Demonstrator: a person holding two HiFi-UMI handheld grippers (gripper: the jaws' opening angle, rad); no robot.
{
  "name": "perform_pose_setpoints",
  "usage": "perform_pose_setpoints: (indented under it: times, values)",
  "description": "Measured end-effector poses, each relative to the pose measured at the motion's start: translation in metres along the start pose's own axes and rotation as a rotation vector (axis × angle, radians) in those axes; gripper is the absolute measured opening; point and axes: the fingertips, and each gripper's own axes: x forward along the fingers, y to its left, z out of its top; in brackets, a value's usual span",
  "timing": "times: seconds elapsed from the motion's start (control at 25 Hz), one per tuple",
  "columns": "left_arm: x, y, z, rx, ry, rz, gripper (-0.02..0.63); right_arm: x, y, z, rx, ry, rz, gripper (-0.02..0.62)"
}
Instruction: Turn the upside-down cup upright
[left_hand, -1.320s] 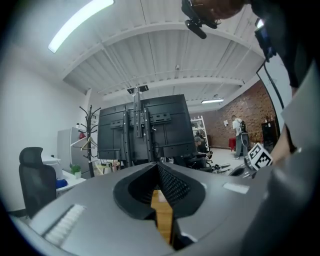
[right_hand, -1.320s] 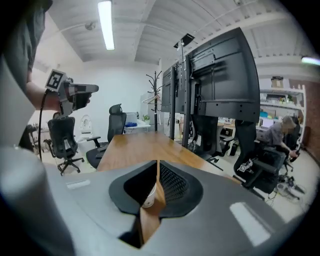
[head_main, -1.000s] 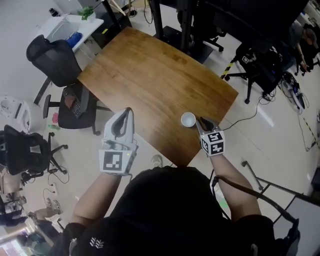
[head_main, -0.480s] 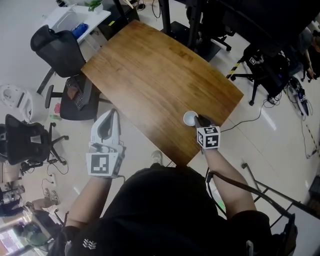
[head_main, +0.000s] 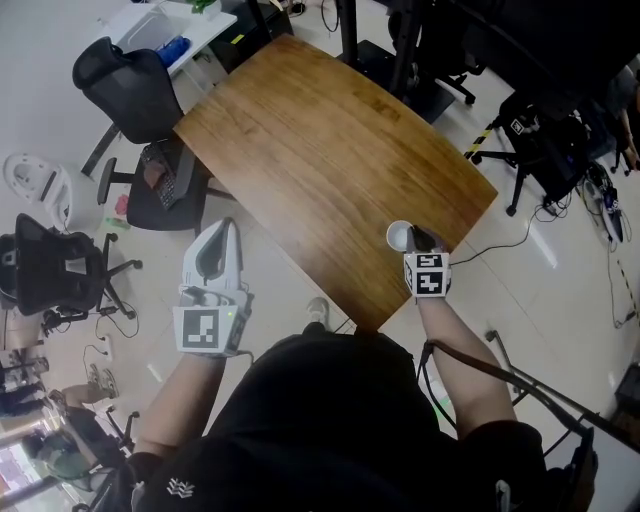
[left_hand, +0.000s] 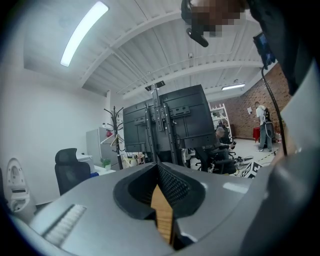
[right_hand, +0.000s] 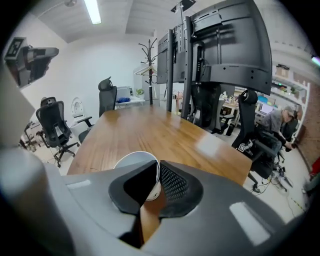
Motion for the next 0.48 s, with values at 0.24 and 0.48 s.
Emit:
perform_pose_setpoints:
  times: [0.24, 0.48]
  values:
    - [-0.008, 0.004, -0.001, 0.008, 0.006, 0.019, 0.000, -0.007, -0.042, 0.011, -0.122, 0.001, -0.175, 0.023]
    - [-0.010, 0.002, -0.001, 0.012, 0.017, 0.026, 0.000, -0.006, -0.017, 0.013, -0.379, 0.027, -0.175, 0.026]
